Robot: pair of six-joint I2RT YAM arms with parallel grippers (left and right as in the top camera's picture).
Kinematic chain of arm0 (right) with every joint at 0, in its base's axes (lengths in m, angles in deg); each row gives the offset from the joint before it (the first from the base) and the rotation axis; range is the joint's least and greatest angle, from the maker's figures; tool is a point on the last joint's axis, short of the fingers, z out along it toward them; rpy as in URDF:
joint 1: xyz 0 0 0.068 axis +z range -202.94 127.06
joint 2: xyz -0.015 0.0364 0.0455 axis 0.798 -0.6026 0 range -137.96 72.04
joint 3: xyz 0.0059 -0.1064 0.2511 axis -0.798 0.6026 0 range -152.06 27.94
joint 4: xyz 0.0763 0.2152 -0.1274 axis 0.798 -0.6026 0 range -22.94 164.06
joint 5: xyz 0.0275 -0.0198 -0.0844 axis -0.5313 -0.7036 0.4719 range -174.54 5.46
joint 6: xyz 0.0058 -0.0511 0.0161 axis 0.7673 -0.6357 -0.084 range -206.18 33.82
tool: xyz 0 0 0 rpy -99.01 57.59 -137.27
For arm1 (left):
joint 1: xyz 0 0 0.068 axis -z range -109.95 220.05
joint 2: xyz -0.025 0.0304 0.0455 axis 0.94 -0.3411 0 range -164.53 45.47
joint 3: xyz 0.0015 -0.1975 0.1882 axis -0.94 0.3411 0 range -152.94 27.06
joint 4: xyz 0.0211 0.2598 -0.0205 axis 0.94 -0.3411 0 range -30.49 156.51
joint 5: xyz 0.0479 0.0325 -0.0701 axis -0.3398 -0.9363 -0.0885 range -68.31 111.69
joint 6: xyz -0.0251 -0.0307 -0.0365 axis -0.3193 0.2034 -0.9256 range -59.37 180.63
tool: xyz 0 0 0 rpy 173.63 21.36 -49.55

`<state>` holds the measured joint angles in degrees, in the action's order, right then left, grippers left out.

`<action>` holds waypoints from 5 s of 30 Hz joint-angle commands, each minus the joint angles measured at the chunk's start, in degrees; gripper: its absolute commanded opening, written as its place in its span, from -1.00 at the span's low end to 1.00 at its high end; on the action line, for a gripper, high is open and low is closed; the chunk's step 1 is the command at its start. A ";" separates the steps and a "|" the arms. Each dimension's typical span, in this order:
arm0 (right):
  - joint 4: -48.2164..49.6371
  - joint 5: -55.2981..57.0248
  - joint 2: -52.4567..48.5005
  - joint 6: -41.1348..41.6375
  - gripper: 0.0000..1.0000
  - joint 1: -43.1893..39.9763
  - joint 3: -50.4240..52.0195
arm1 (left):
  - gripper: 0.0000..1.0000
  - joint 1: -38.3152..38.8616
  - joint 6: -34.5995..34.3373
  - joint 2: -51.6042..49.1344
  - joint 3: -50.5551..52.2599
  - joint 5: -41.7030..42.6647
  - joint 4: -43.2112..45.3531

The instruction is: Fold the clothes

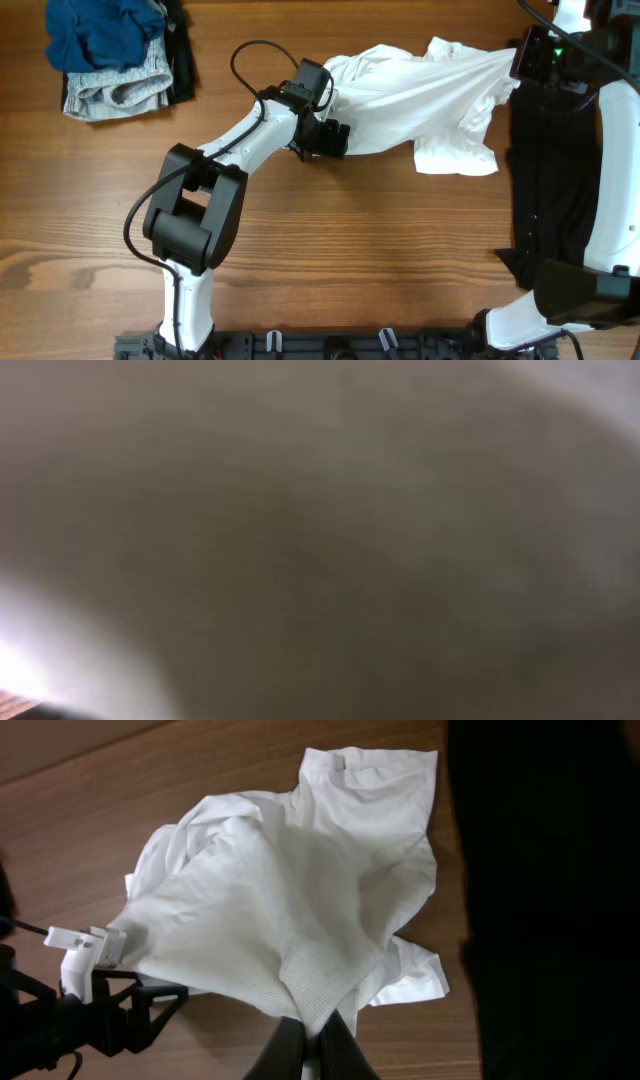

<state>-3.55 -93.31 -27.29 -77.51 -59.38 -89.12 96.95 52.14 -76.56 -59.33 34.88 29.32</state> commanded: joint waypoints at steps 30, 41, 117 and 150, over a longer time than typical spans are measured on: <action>-12.96 -7.80 4.00 -8.28 -0.92 -8.87 -0.83 | -0.92 -10.82 -6.56 59.43 0.24 -23.32 -17.75; 1.68 -10.45 -10.38 -8.61 -0.92 -8.17 3.15 | -0.92 -10.47 -3.58 31.39 0.24 -19.52 -13.25; 16.46 -15.41 -12.83 -3.76 0.31 13.77 35.93 | -0.92 -30.53 -5.42 38.51 21.33 -13.92 8.87; 33.44 -0.22 -11.43 15.41 -0.91 18.53 35.93 | -0.92 -30.49 -6.93 37.59 21.35 -13.70 3.58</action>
<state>30.18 -93.51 -41.60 -64.53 -38.31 -52.75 66.57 45.32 -38.31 -37.62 21.92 33.95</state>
